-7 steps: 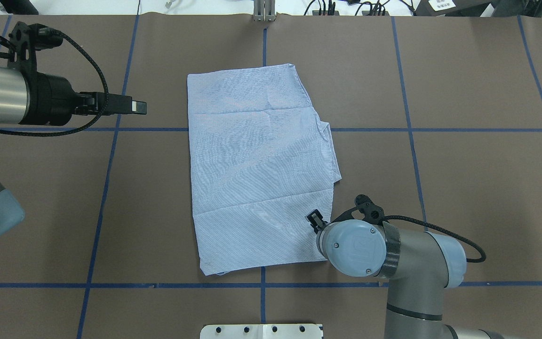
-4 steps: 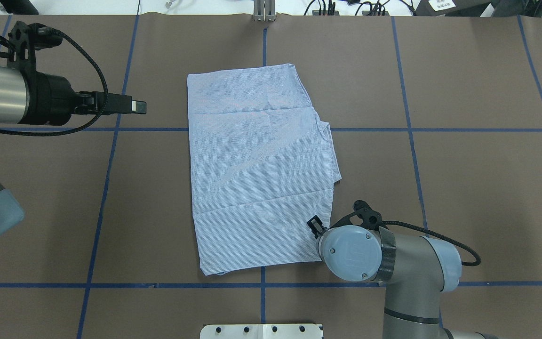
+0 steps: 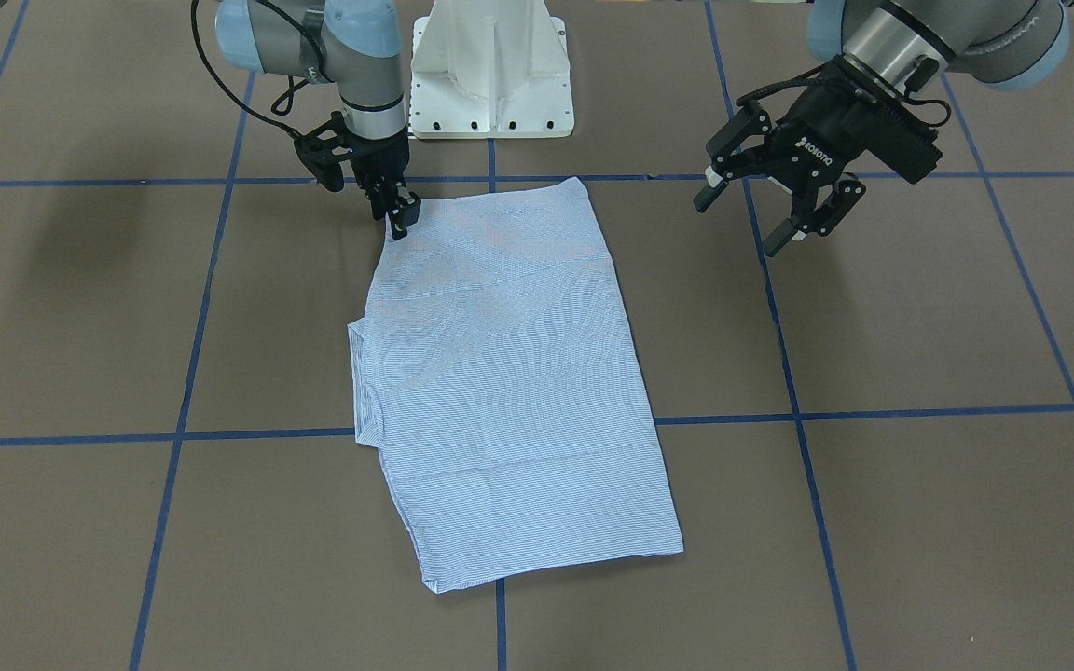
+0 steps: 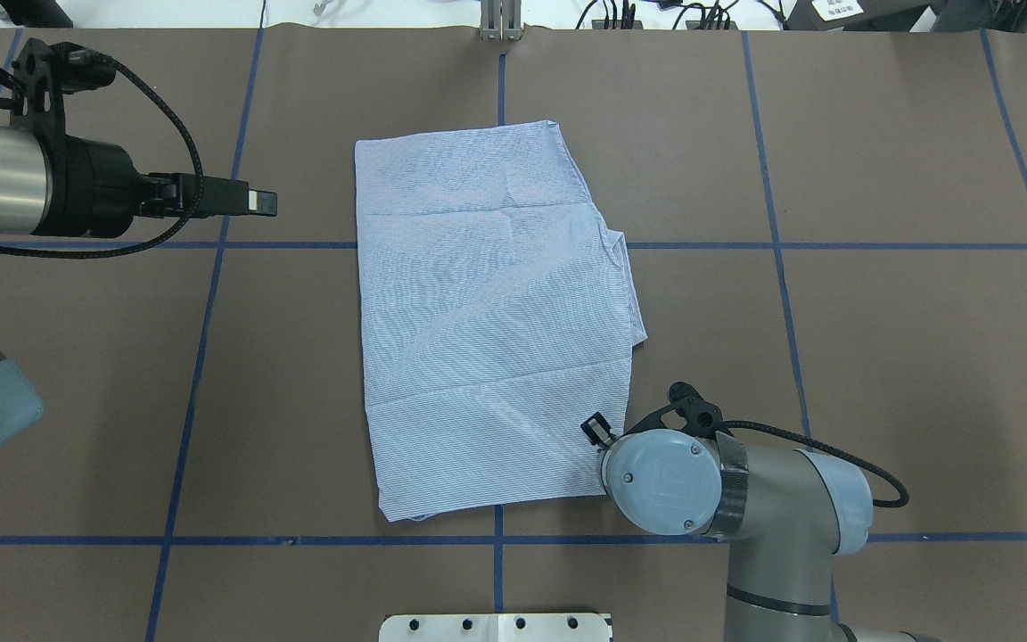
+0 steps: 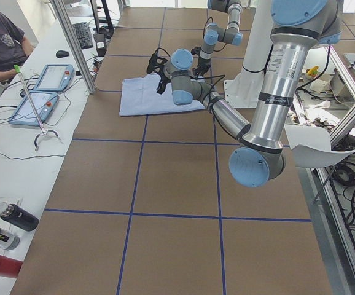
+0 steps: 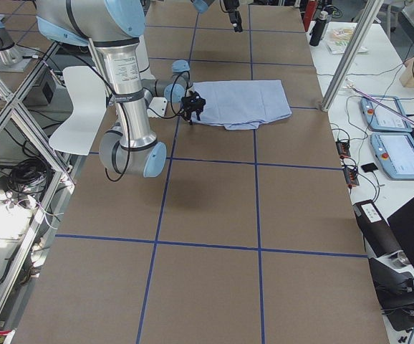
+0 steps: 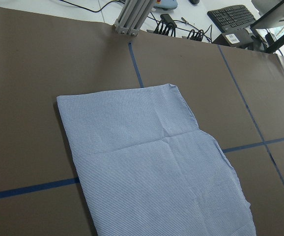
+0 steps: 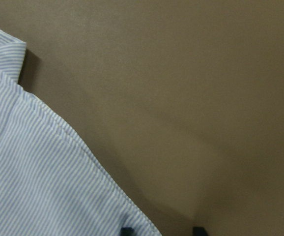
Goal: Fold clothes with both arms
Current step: 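Move the right gripper to the shirt corner nearest the robot, then lower the left gripper to the other near corner while the right holds position, then grasp the near edge corners of the shirt with both grippers, then lift the near edge and fold it over onto the far edge with both grippers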
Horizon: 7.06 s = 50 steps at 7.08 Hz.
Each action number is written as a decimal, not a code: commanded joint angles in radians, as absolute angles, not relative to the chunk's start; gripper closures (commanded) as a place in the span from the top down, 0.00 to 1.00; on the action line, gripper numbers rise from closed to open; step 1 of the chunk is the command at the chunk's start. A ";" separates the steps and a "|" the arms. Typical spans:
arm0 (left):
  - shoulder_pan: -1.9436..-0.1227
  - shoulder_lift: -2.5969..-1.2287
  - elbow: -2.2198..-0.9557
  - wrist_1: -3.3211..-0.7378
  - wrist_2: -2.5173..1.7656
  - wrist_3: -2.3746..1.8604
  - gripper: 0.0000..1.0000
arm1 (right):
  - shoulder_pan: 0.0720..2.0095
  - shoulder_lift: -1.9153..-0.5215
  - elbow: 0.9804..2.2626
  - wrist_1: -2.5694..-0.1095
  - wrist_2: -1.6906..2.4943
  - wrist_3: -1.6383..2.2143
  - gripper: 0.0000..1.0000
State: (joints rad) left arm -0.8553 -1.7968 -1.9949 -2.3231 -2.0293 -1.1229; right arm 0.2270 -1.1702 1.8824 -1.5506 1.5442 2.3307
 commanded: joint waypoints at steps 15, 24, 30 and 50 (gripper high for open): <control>-0.284 -1.706 -2.063 -2.309 -1.642 -1.914 0.95 | 0.155 -1.207 2.057 -1.621 1.589 2.378 0.00; -0.140 -1.720 -1.951 -2.283 -1.595 -1.925 0.77 | 0.152 -1.220 2.049 -1.621 1.589 2.375 0.00; -0.130 -1.735 -1.922 -2.283 -1.595 -1.924 0.52 | 0.153 -1.220 2.054 -1.621 1.589 2.375 0.00; -0.716 -2.123 -1.660 -2.124 -1.876 -1.735 0.00 | 0.745 -0.812 1.560 -1.622 1.948 1.947 0.00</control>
State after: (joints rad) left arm -0.7070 -2.1117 -1.6984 -2.1085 -1.8758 -1.7361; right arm 0.7279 -0.8578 1.6738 -1.7000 1.9241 1.9659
